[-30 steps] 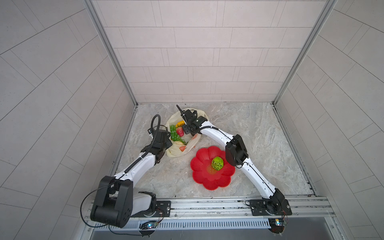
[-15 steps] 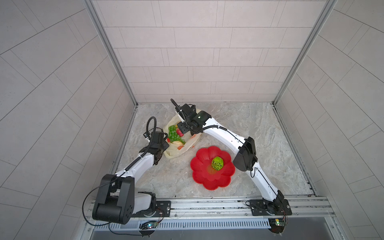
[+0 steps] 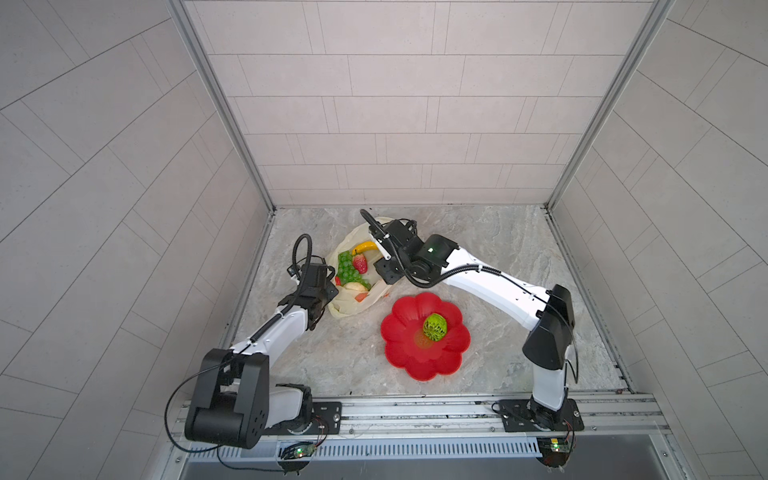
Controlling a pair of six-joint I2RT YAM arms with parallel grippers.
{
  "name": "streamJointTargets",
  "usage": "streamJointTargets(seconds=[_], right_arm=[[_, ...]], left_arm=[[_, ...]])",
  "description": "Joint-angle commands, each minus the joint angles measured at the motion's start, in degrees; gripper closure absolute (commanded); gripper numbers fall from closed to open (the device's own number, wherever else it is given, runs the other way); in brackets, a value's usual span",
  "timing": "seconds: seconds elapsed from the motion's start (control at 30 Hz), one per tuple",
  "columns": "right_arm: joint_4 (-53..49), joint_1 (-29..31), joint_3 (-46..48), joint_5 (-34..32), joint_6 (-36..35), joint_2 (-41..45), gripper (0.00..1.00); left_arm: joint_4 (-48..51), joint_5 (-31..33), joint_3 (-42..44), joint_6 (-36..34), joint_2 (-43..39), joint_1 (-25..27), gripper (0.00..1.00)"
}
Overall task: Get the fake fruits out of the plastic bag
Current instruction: 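Lift the orange out of the bag and carry it over the red plate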
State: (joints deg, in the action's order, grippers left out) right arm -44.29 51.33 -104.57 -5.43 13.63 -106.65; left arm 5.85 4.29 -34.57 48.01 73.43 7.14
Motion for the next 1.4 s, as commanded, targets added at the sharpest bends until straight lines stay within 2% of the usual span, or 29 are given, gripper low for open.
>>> streamJointTargets(seconds=[0.0, 0.13, 0.33, 0.47, 0.57, 0.7, 0.83, 1.07, 1.37], right_arm=[[2.5, 1.8, 6.5, -2.2, 1.1, 6.7, 0.40], [2.9, 5.5, 15.4, -7.6, 3.4, 11.4, 0.40], [8.0, 8.8, 29.6, -6.4, 7.9, 16.8, 0.40], [10.1, 10.4, 35.0, -5.7, 9.4, 17.6, 0.40], [11.5, 11.0, 36.9, -5.3, 10.0, 16.9, 0.40], [12.7, 12.4, 38.4, -8.7, 12.1, 14.9, 0.40], [14.8, 13.4, 40.0, -9.3, 13.7, 13.0, 0.40], [16.2, 14.2, 40.7, -9.4, 13.2, 9.3, 0.40], [15.2, 17.6, 46.5, -9.6, 14.7, 13.0, 0.40]], left_arm=[[0.8, -0.3, -0.6, -0.5, 0.4, -0.3, 1.00], [1.1, -0.1, -0.7, -0.2, 1.4, -0.2, 1.00], [0.6, -0.3, -0.4, -0.2, 1.2, -0.1, 1.00], [0.8, -0.1, -0.6, -0.5, 0.9, -0.1, 1.00], [0.8, 0.0, -0.5, -0.5, 0.8, -0.1, 1.00], [0.9, 0.3, -0.6, -0.7, 0.7, 0.0, 1.00], [1.5, 1.2, -0.7, -0.8, 0.7, 0.2, 1.00], [1.8, 1.6, -0.8, -1.1, 0.4, 0.4, 1.00], [2.4, 2.3, -0.9, -0.8, 0.4, 0.4, 1.00]])
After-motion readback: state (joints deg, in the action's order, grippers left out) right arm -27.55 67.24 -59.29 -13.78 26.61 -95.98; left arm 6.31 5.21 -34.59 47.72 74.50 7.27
